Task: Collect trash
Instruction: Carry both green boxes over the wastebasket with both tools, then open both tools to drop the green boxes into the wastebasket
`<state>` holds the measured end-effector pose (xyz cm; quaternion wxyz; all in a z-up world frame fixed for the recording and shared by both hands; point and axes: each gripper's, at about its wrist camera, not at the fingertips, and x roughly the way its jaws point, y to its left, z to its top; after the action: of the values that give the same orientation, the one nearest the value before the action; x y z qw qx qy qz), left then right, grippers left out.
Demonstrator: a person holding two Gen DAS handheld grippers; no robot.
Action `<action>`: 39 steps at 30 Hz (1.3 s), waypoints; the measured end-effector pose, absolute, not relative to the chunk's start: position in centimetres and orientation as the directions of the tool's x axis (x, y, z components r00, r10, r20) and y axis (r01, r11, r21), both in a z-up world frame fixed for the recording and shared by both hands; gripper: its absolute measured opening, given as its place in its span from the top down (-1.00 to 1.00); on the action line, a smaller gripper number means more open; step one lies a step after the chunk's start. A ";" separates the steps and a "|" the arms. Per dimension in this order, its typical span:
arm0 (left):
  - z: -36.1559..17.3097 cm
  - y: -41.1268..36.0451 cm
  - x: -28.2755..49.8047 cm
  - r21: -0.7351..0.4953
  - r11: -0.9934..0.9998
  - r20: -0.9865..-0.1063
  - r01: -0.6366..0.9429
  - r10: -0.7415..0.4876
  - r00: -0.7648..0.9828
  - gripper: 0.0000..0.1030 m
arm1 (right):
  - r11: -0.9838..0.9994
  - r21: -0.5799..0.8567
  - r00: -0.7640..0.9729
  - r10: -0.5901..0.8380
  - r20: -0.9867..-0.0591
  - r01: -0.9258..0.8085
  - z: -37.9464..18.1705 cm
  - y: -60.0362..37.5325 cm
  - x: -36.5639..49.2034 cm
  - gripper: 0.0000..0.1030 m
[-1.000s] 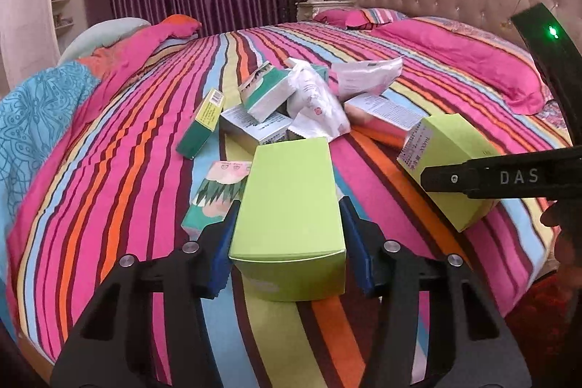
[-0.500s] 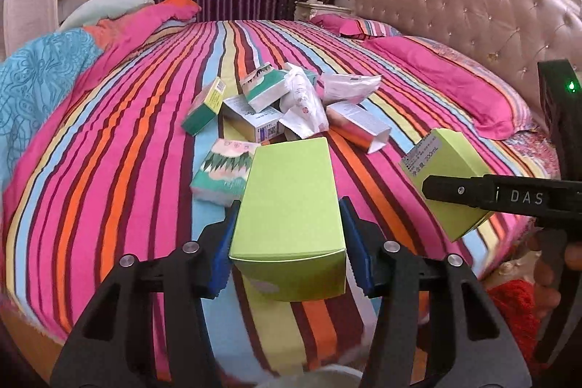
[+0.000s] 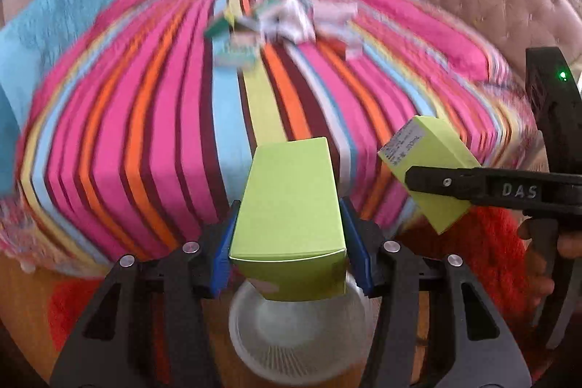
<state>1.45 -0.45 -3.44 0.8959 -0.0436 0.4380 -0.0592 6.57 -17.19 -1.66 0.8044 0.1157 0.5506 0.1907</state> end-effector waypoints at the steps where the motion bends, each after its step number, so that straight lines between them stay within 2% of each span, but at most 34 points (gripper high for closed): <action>1: -4.1 -0.6 1.3 -0.132 0.989 -0.790 0.064 -0.145 0.595 -0.01 | 0.905 0.389 0.300 0.424 -0.854 -0.173 -2.7 -16.9 6.2 -0.08; 5: -7.1 -0.3 1.6 -0.156 0.987 -0.851 0.028 -0.149 0.504 -0.01 | 0.915 0.370 0.238 0.399 -0.886 -0.158 -5.5 -16.2 5.6 -0.08; 12: -12.9 0.5 2.3 -0.206 0.976 -0.942 -0.068 -0.179 0.285 -0.01 | 0.910 0.413 0.025 0.414 -0.910 -0.029 -12.1 -16.0 6.3 -0.09; 18: -16.3 1.2 3.1 -0.248 0.958 -0.961 -0.147 -0.224 0.160 -0.01 | 0.891 0.448 -0.120 0.454 -0.883 0.069 -16.5 -15.4 7.2 -0.09; 29: -21.6 1.8 3.7 -0.255 0.921 -0.960 -0.294 -0.277 -0.035 -0.03 | 0.911 0.382 -0.277 0.412 -0.868 0.156 -23.3 -14.0 7.2 -0.11; 31: -22.3 1.9 3.8 -0.242 0.919 -0.961 -0.312 -0.271 -0.053 -0.11 | 0.912 0.370 -0.288 0.407 -0.867 0.176 -23.5 -14.4 6.8 -0.15; 32: -22.6 2.1 3.8 -0.236 0.919 -0.962 -0.317 -0.267 -0.059 -0.33 | 0.912 0.363 -0.295 0.406 -0.865 0.191 -23.9 -14.7 6.7 -0.21; 33: -22.8 2.1 3.8 -0.221 0.920 -0.965 -0.325 -0.255 -0.065 -0.41 | 0.913 0.353 -0.296 0.402 -0.867 0.207 -24.3 -15.0 6.6 -0.28; 36: -23.5 2.2 3.8 -0.202 0.921 -0.967 -0.333 -0.242 -0.083 -0.48 | 0.914 0.331 -0.296 0.391 -0.871 0.235 -25.0 -15.5 6.6 -0.42; 39: -23.7 2.3 3.8 -0.196 0.920 -0.966 -0.339 -0.241 -0.095 -0.48 | 0.922 0.302 -0.307 0.368 -0.878 0.242 -25.6 -15.7 6.5 -0.42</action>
<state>3.80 2.31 -23.75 0.6435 -0.1962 0.7389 0.0381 6.48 -15.68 -25.58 0.5575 0.1891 0.8064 0.0567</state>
